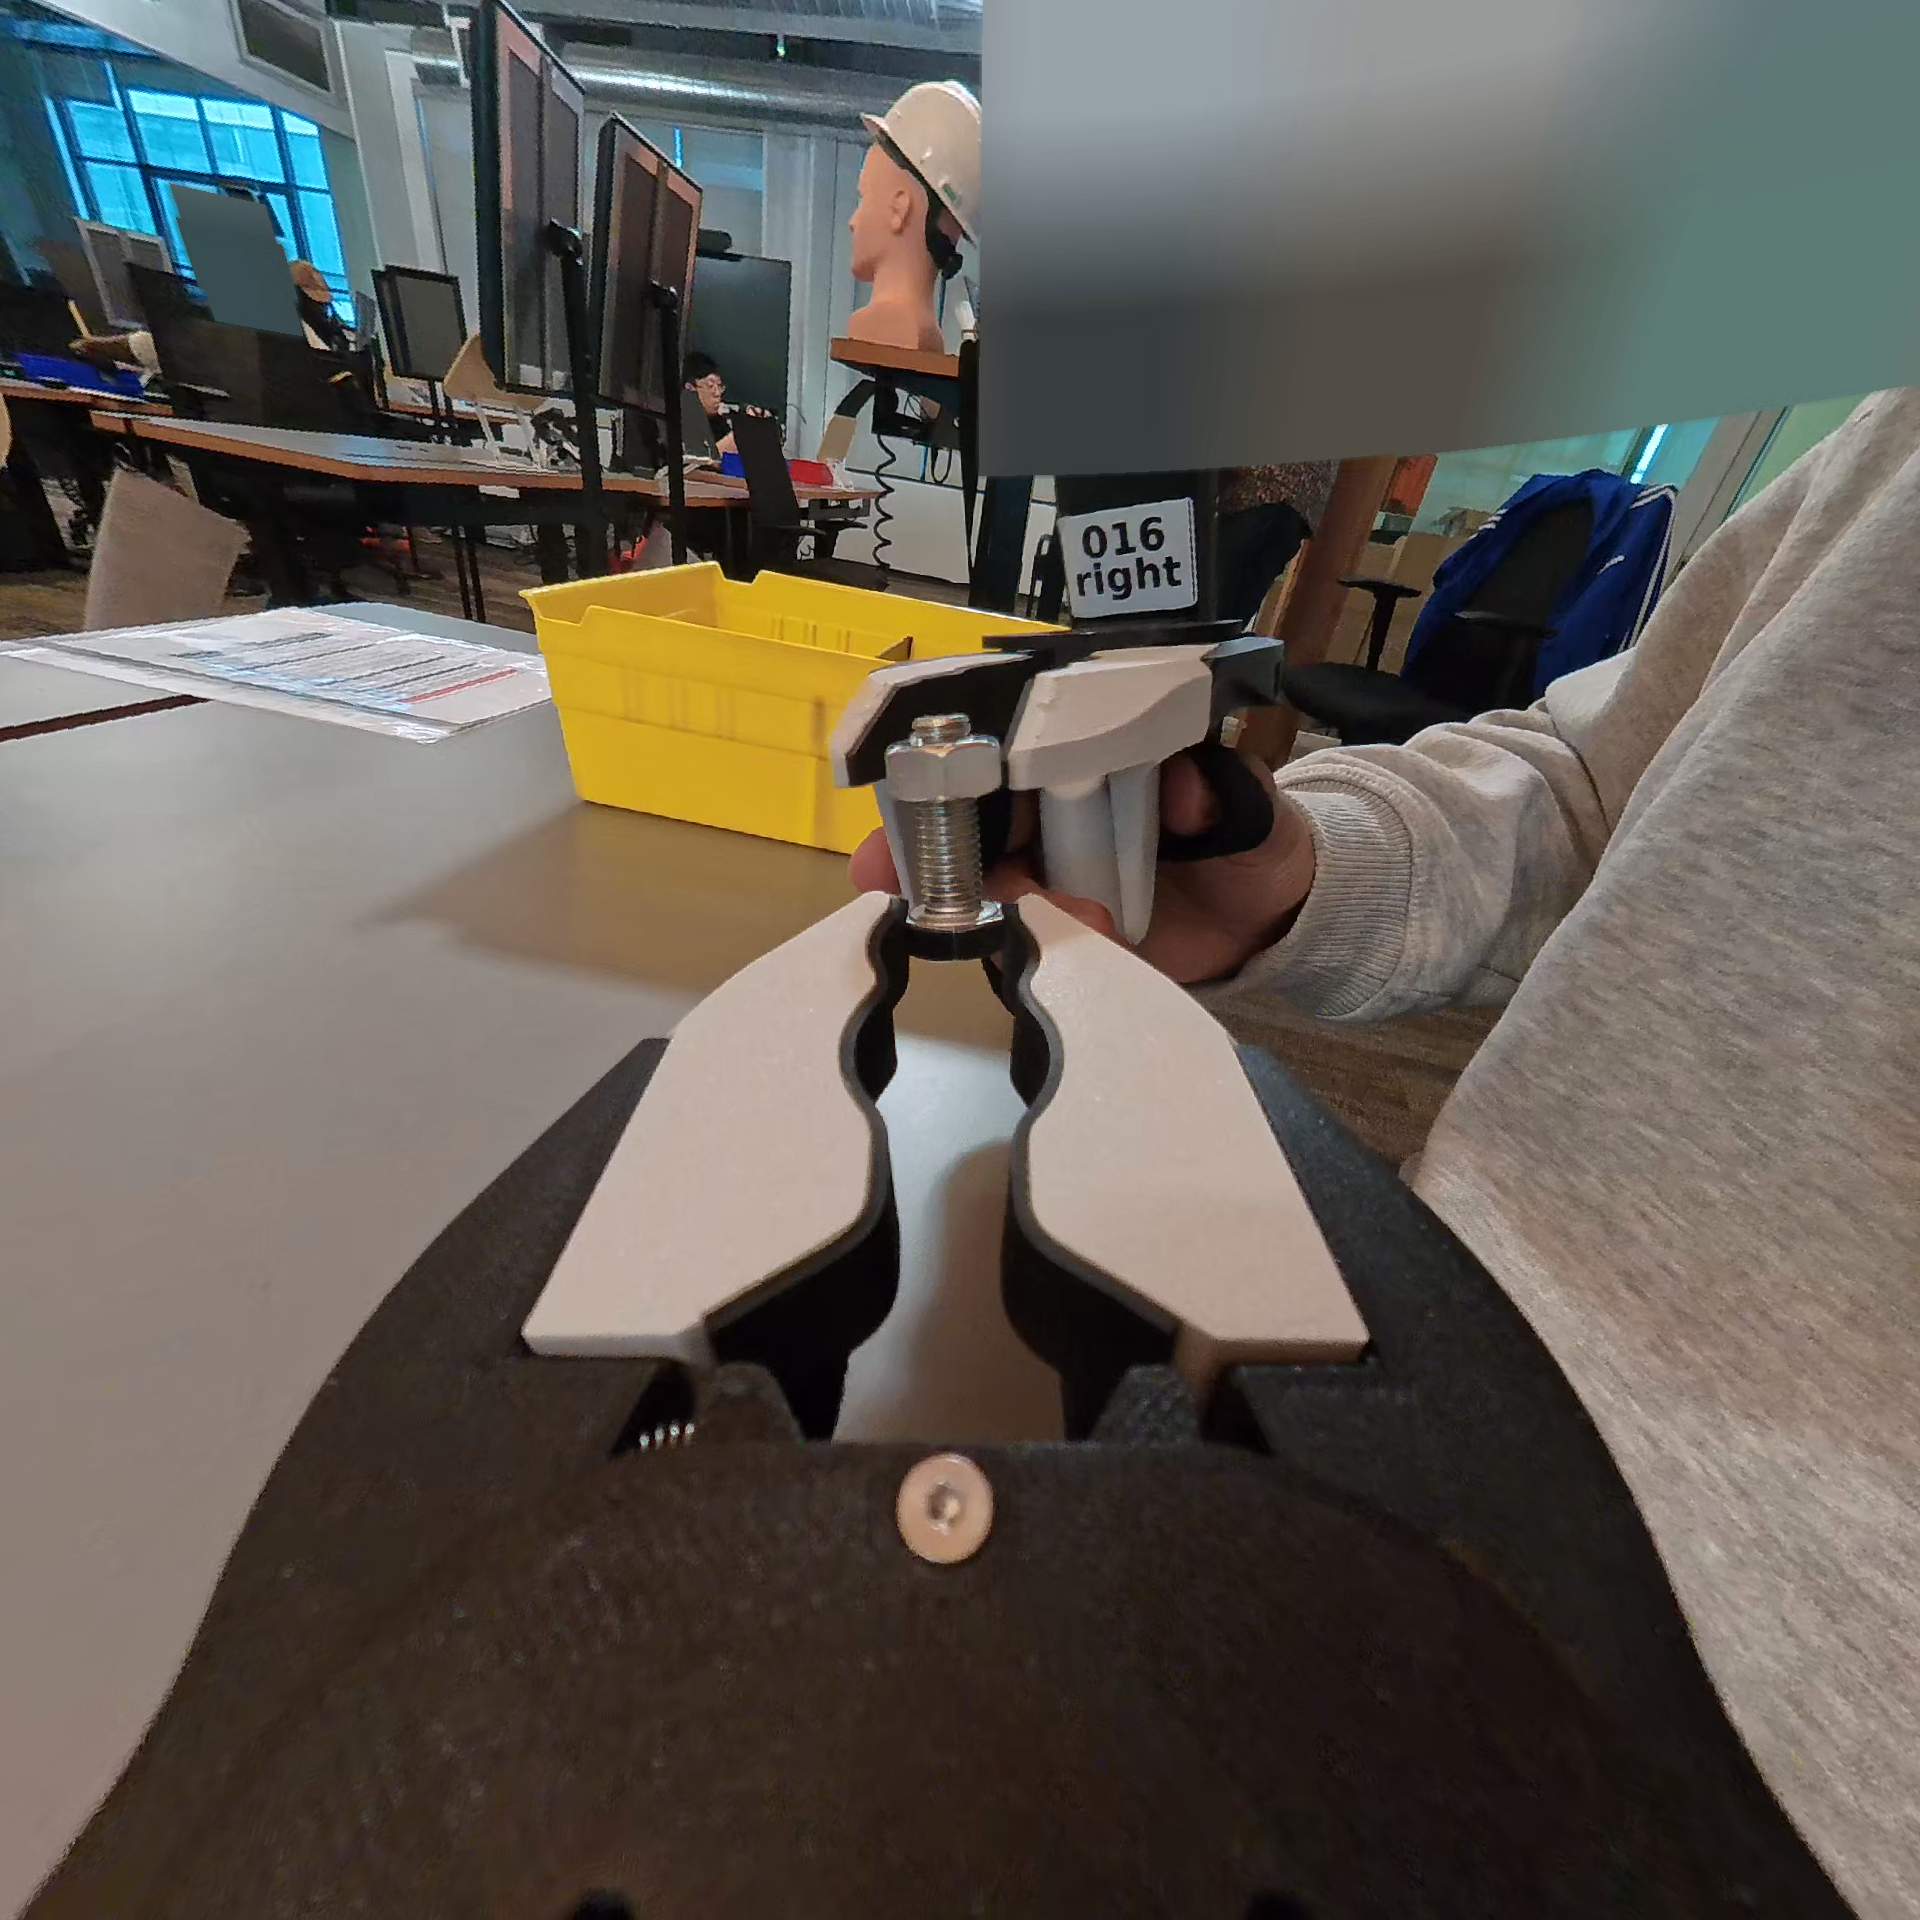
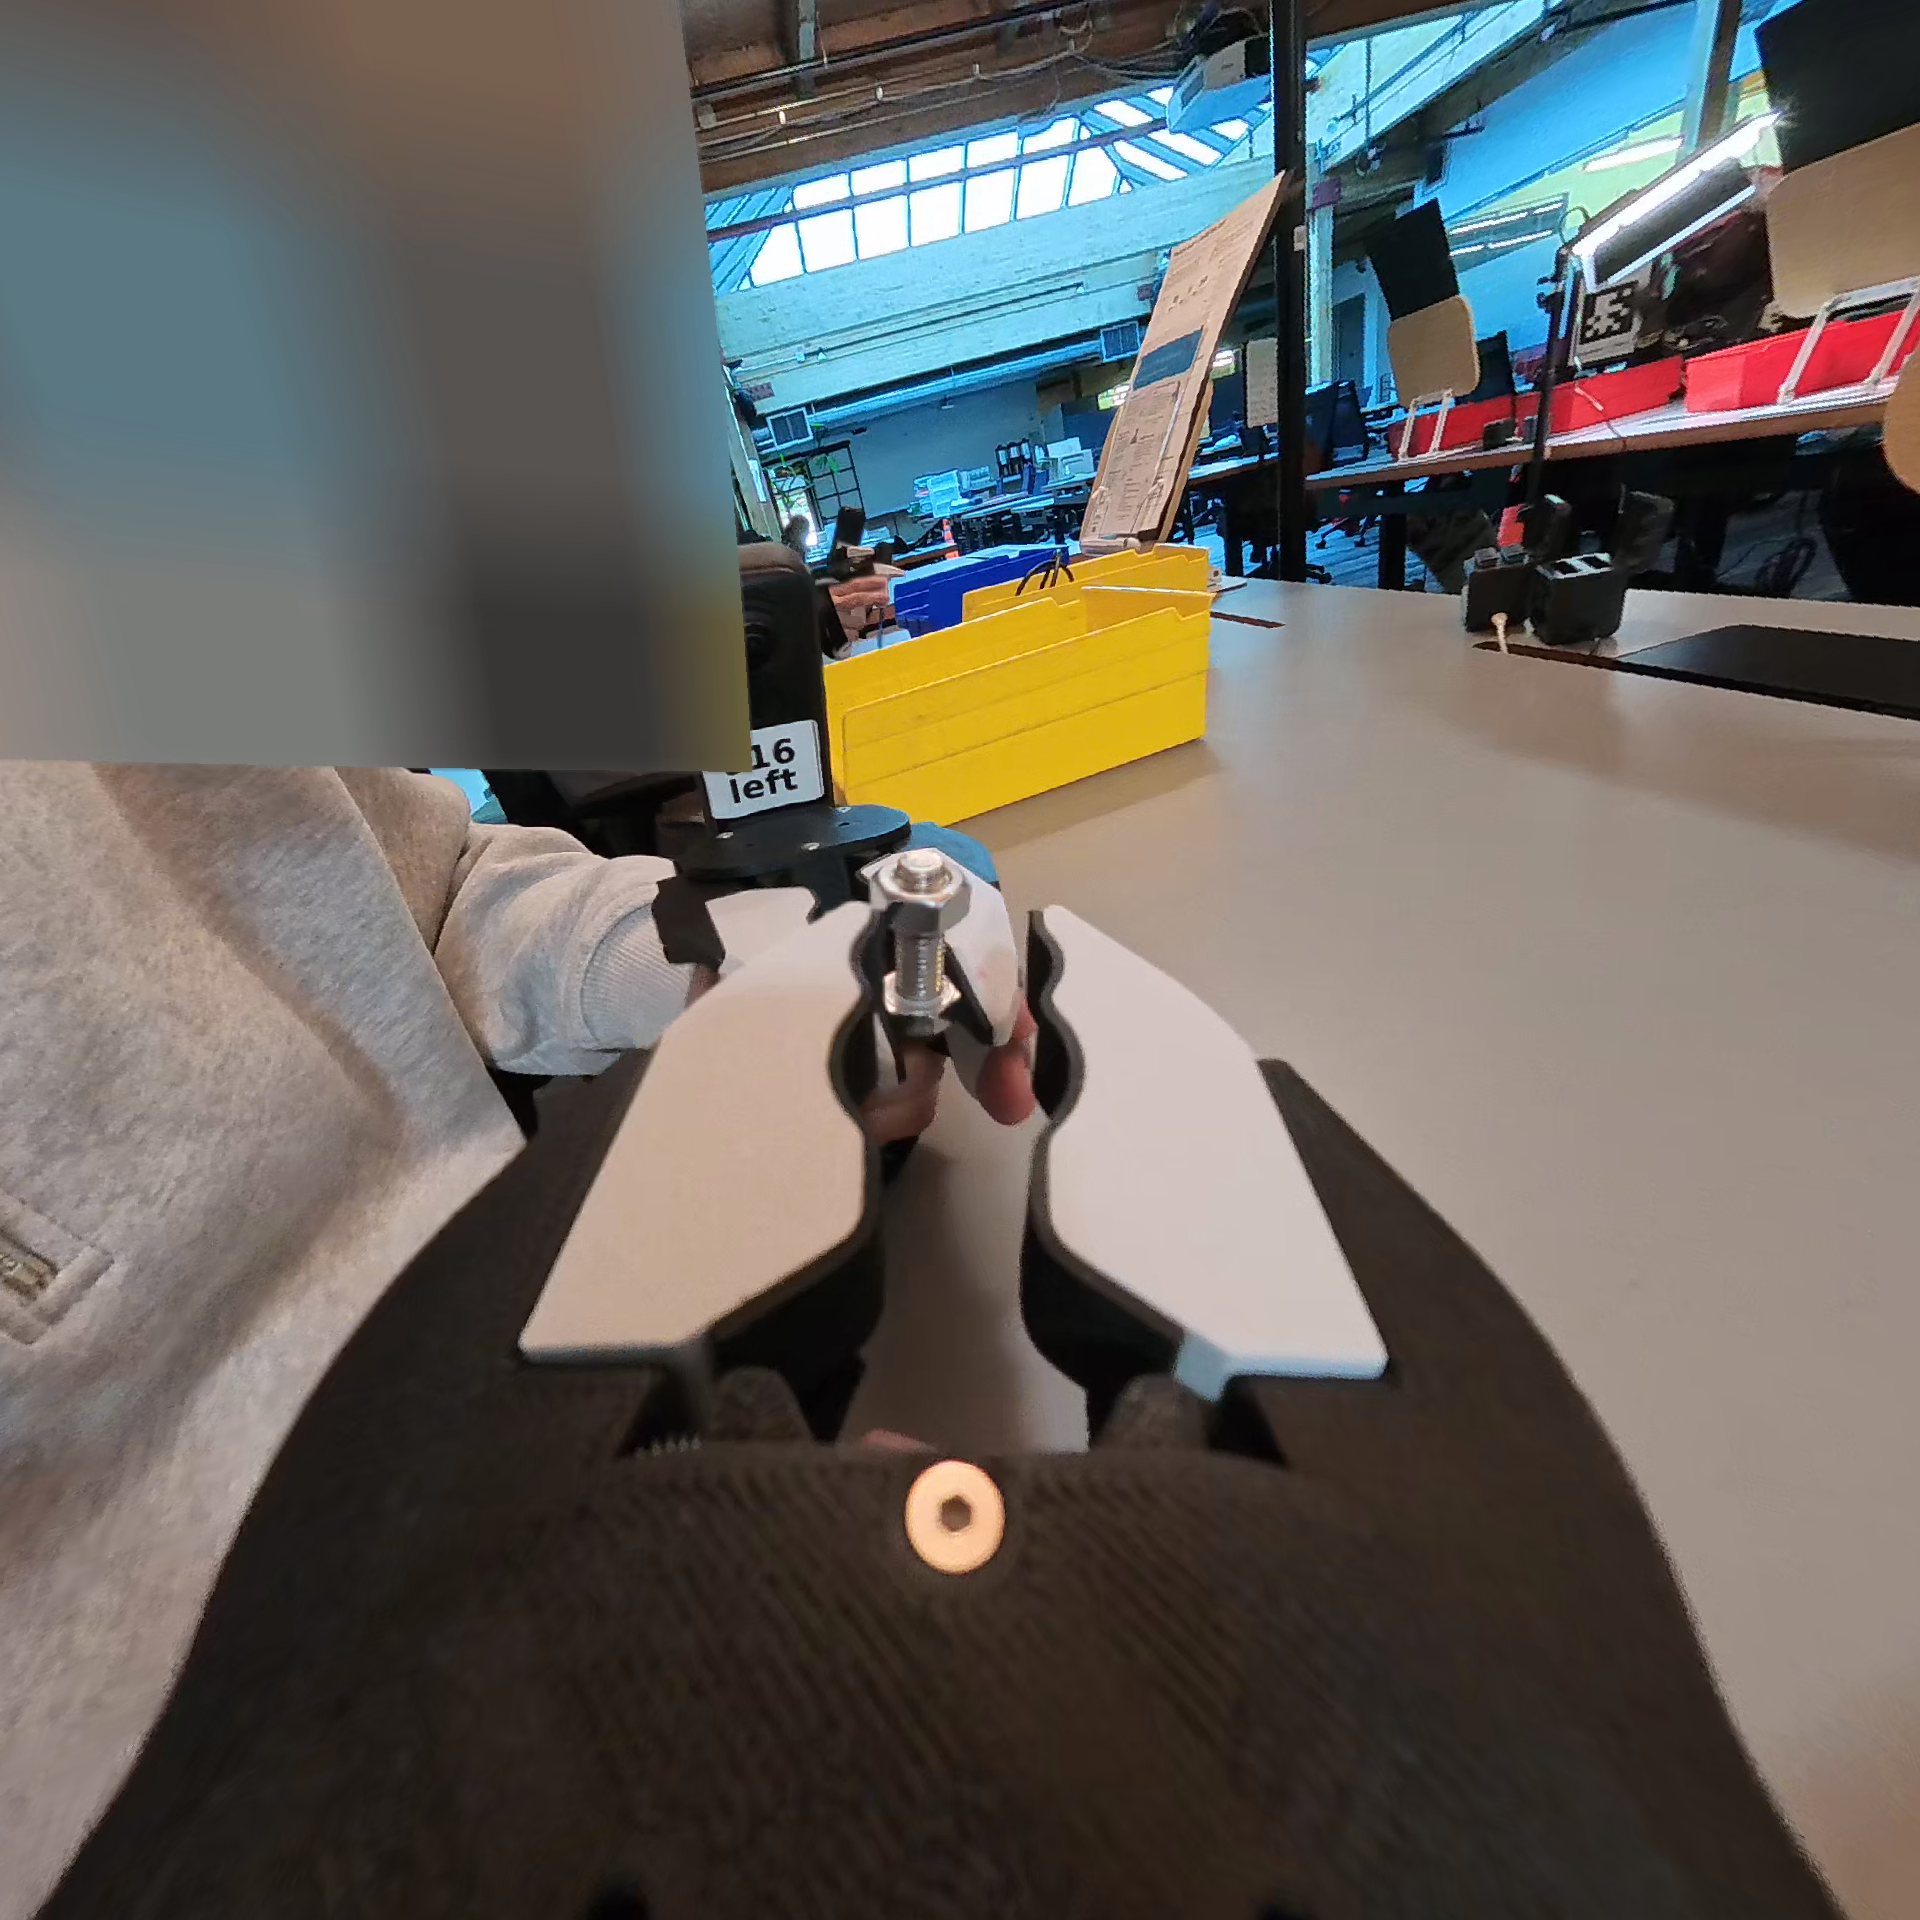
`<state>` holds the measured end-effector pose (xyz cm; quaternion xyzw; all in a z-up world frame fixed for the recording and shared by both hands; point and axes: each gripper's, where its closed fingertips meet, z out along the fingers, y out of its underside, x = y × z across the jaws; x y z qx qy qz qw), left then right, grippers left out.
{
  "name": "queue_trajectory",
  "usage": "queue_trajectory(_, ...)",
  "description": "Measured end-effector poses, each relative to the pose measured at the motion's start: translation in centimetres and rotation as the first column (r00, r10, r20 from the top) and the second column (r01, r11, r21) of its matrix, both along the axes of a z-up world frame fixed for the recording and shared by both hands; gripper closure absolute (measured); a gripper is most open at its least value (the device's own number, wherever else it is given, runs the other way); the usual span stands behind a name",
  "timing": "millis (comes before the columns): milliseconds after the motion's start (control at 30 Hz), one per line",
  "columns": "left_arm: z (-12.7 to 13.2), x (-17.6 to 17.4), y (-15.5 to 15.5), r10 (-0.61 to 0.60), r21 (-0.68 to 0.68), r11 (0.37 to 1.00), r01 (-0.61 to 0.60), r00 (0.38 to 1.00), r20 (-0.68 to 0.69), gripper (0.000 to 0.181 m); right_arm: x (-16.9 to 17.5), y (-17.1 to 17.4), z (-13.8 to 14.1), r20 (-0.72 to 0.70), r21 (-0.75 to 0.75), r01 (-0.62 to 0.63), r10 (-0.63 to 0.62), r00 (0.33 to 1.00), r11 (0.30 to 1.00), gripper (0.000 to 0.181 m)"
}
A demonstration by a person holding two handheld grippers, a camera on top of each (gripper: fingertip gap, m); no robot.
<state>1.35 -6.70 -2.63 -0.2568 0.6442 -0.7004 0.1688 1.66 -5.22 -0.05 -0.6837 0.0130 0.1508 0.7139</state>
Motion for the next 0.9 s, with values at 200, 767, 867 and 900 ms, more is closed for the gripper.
queue_trajectory(200,0.1,0.0,0.0,-0.002,-0.001,1.0,0.002,1.0,0.001,0.164,0.5,-0.2,0.0,-0.006,0.002,0.012,-0.012,1.0,1.0,0.155)
queue_trajectory(767,0.0,0.0,0.0,-0.003,-0.003,1.0,0.003,1.0,-0.001,0.164,1.0,-0.4,0.4,-0.038,0.027,0.021,-0.02,0.999,0.999,0.153)
queue_trajectory(867,0.0,-0.1,-0.1,-0.005,0.004,1.0,0.005,1.0,0.002,0.164,0.3,-0.4,0.7,-0.028,0.042,0.002,-0.001,1.0,0.999,0.151)
queue_trajectory(900,0.0,-0.1,-0.1,-0.006,0.005,1.0,0.006,1.0,0.002,0.164,0.1,-0.3,0.7,-0.018,0.036,0.002,-0.001,1.0,0.999,0.15)
